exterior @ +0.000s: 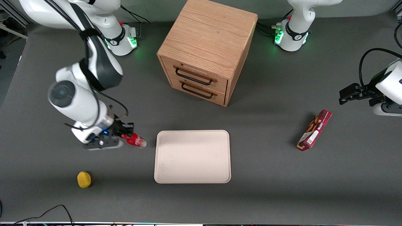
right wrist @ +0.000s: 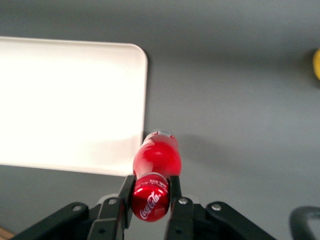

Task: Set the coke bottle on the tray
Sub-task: 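Carry the bottle with the right gripper over the white tray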

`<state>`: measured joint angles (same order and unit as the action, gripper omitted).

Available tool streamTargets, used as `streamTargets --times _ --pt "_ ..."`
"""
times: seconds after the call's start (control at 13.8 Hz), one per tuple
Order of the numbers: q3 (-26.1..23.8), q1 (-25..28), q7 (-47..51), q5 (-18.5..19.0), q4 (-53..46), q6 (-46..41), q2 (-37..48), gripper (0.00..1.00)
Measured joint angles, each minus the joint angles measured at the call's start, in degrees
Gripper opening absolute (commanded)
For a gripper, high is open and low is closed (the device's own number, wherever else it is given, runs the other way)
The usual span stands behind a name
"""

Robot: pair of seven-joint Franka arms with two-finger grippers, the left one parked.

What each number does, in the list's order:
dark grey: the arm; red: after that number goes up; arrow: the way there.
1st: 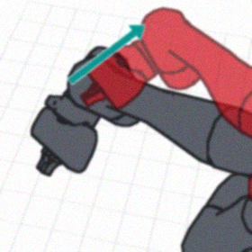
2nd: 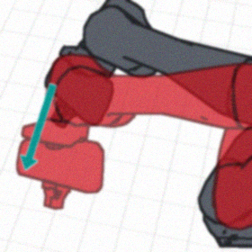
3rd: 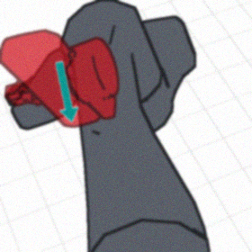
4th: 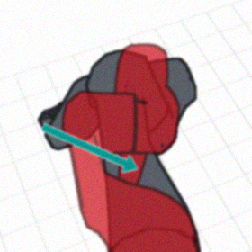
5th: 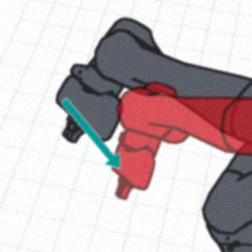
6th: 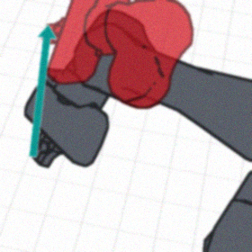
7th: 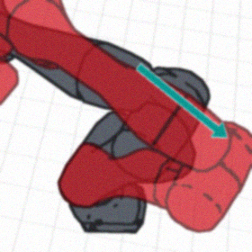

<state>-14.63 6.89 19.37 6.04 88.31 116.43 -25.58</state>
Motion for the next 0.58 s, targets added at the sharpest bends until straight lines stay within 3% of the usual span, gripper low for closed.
streamTargets --times 0.22,0.36,0.58 --pt "2.0 6.7 4.4 1.2 -12.6 -3.1 -10.2 0.00" --pt "6.4 10.8 4.7 1.3 -18.6 -3.6 -14.6 0.00" --pt "9.2 12.6 4.7 1.3 -23.2 -4.1 -17.7 0.00"
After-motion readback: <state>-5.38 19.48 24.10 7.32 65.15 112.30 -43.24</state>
